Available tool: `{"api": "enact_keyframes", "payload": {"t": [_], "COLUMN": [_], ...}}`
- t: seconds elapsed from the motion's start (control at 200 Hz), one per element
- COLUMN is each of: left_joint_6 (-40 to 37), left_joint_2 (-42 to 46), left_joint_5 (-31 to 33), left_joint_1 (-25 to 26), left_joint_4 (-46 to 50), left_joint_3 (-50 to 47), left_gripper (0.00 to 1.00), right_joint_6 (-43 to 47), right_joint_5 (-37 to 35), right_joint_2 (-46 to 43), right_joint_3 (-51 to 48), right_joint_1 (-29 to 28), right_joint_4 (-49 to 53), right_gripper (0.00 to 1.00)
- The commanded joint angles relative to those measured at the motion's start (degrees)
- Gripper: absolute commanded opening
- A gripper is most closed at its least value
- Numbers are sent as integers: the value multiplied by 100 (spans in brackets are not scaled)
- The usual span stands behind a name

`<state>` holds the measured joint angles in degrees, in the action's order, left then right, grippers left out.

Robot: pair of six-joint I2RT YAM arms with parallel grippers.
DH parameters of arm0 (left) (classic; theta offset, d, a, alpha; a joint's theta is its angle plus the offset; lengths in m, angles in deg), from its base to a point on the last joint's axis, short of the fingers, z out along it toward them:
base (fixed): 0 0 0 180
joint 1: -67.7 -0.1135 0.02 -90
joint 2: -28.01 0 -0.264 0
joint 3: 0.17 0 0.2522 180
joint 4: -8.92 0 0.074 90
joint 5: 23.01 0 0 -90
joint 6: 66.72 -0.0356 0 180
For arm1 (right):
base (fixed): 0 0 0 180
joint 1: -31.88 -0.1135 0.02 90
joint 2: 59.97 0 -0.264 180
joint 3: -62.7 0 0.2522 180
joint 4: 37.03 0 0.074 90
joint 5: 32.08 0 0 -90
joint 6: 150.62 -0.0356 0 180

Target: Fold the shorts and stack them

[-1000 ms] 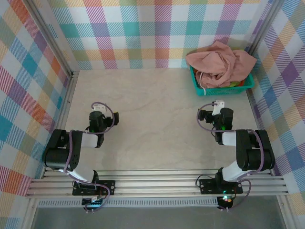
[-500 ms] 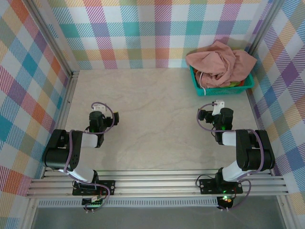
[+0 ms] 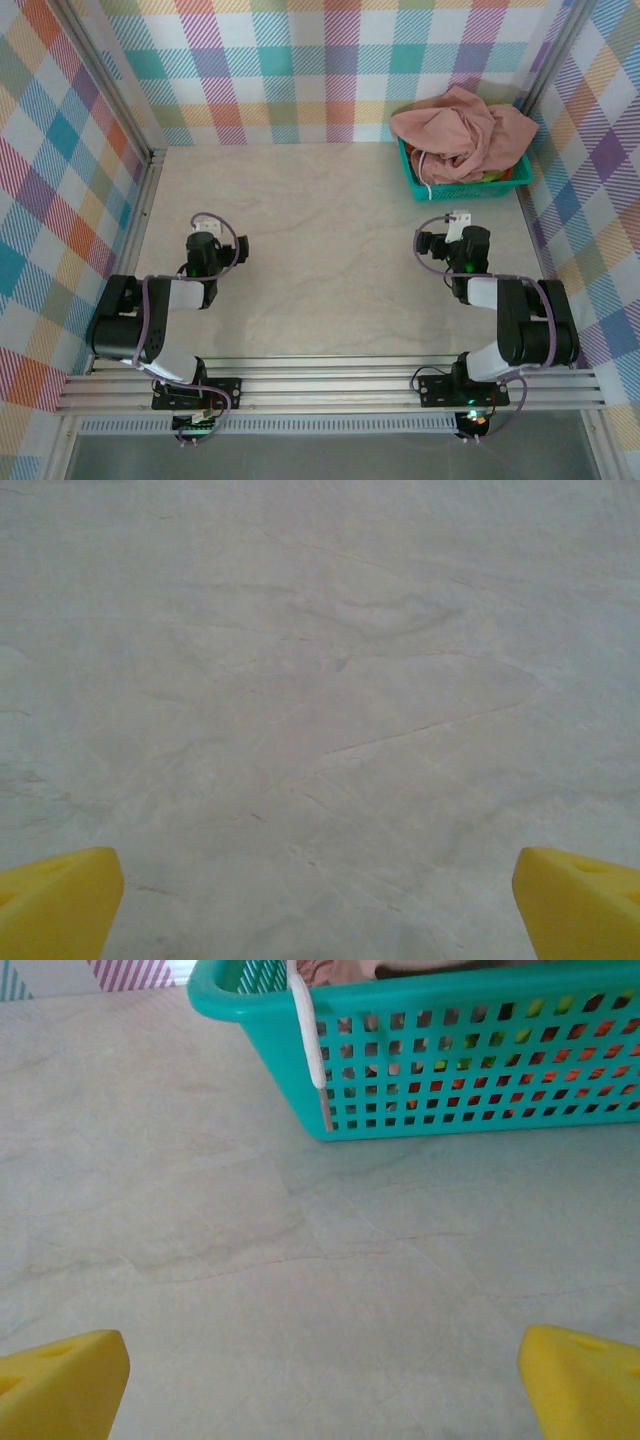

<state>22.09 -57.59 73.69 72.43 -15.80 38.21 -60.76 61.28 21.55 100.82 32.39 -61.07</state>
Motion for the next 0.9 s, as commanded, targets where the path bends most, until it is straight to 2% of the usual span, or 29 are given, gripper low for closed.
{"api": "enact_keyframes", "payload": {"t": [0.0,0.175,0.3,0.48,0.6,0.9], "left_joint_6": [180,1109,1655,1968,2102,2320], "left_joint_2": [949,2604,3325,3767,3874,4075], "left_joint_5": [425,396,-426,-1585,-2152,-2619], "left_joint_1": [-12,15,10,23,27,55], "left_joint_4": [1018,3001,4080,4959,5292,5684], "left_joint_3": [363,842,1387,1900,2080,2016], "left_gripper": [100,100,100,100,100,100], "right_joint_6": [-52,-618,-1200,-1813,-1954,-2129], "right_joint_5": [-24,-155,-672,-1437,-1809,-2117], "right_joint_2": [-949,-2032,-1929,-666,517,2764], "right_joint_3": [390,1326,2537,4478,5906,8146], "right_joint_1": [-95,-223,-273,-288,-283,-201], "right_joint_4": [1039,3013,4203,5042,5732,6902], "right_gripper": [99,99,100,90,91,83]}}
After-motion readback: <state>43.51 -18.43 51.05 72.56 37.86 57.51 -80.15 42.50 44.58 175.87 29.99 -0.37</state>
